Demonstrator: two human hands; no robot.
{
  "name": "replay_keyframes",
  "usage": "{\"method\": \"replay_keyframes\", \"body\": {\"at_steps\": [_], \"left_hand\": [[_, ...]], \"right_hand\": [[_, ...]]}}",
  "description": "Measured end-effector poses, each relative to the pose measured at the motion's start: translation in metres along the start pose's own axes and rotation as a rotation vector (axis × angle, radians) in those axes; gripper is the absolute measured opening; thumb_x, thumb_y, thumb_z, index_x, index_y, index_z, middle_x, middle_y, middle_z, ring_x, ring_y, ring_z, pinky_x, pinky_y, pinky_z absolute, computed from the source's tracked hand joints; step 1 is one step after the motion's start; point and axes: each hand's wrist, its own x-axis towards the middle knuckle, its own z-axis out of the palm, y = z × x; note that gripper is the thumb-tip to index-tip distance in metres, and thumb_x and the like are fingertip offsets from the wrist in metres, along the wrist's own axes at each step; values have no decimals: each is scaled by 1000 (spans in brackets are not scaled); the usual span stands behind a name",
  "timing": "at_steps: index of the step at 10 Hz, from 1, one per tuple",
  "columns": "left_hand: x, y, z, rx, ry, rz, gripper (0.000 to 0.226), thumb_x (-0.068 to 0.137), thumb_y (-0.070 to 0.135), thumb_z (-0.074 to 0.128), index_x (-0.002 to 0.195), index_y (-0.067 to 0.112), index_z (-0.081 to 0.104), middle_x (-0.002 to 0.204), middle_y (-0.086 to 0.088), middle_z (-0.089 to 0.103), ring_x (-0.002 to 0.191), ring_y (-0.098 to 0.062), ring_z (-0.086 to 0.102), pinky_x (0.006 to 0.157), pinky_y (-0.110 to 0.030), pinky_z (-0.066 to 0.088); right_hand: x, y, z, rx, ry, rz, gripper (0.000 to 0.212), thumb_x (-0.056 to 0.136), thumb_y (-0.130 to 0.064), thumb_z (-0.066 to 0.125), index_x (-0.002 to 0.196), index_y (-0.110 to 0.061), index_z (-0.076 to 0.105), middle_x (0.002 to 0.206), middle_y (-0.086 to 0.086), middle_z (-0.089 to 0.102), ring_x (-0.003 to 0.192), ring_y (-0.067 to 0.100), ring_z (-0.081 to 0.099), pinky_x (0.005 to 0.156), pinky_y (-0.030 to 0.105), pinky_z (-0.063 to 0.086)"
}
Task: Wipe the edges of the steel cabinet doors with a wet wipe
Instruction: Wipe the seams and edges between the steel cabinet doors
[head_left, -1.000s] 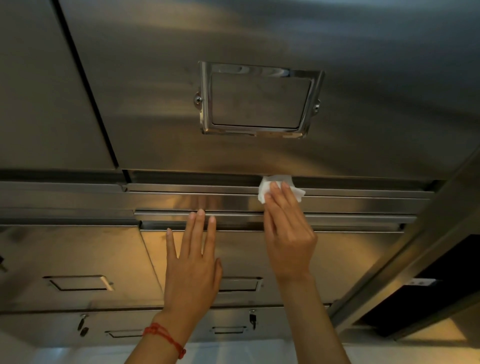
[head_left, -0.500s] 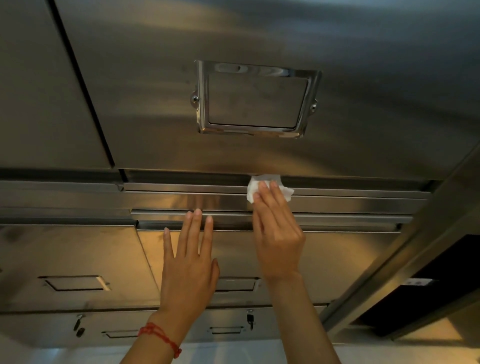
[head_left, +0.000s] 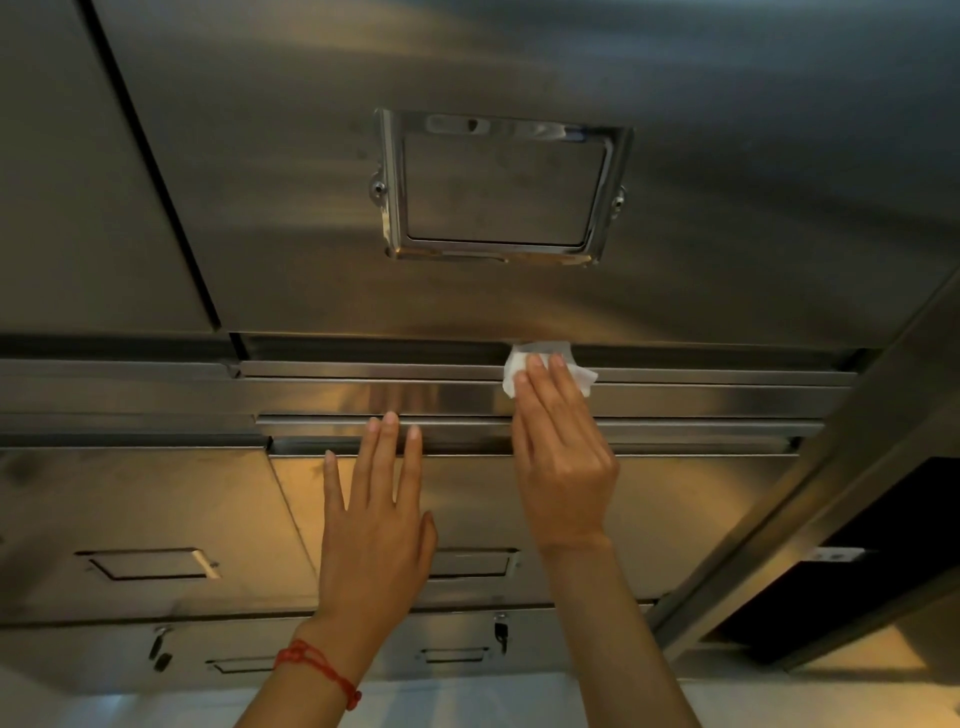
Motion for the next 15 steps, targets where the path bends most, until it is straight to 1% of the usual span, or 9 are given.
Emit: {"method": "replay_keyframes", "body": {"at_steps": [2,4,5,7,9,10,11,14,15], "left_hand": [[0,0,-1,-1,-16,-8,86,58,19,84,131,-5,46,140,-28,38,129,-43,34,94,-69,32],[0,1,0,0,-26,-13,86,57,19,84,131,-5,46,140,-28,38,129,-44,35,94,-70,32],[0,1,1,-5,-26,-20,86,58,19,84,132,-5,46,140,-29,37,129,-44,34,95,-70,32],[1,6,4,-11,-15,-35,88,58,18,84,132,-6,44,140,-30,36,130,-43,30,97,-68,29],[0,5,5,-12,2,-30,87,58,18,84,132,-6,44,140,-31,36,130,-44,29,95,-70,29],[0,7,5,-8,-5,-38,88,59,19,83,133,-6,43,141,-31,35,131,-45,30,97,-69,29],[-1,9,5,-7,-7,-40,89,59,20,83,133,-6,41,142,-30,34,131,-43,30,98,-68,28],[0,9,4,-3,-10,-56,88,59,19,83,133,-6,42,142,-30,34,131,-44,30,97,-69,28],[0,12,4,-9,-4,-67,88,60,18,83,134,-6,41,142,-30,34,132,-43,28,98,-67,26]], "right_hand": [[-1,-3,3,1,-25,-35,26,81,-7,67,105,2,68,114,18,64,110,32,59,84,43,55],[-2,14,-5,-10,-8,-34,28,78,-4,71,105,3,68,114,17,64,110,32,59,87,43,53],[-2,9,-3,-9,9,-15,25,80,-5,67,104,3,68,112,18,64,109,33,59,85,43,54],[0,7,-2,12,-52,-107,25,82,-7,66,107,0,68,116,16,63,112,29,58,89,42,53],[-1,23,-10,-25,-42,-71,27,79,-5,70,106,2,68,115,17,63,112,31,58,86,44,54],[0,13,-6,-21,-34,-59,24,81,-6,66,104,2,69,113,17,64,109,32,59,84,44,54],[1,11,-6,1,-42,-91,25,80,-4,69,104,2,69,113,16,64,110,31,59,86,43,54],[0,16,-11,-1,-49,-11,29,75,-1,73,103,3,68,114,17,64,111,32,58,82,44,55],[1,16,-11,19,-84,-51,29,77,-2,72,106,2,68,115,16,64,112,31,58,84,43,55]]}}
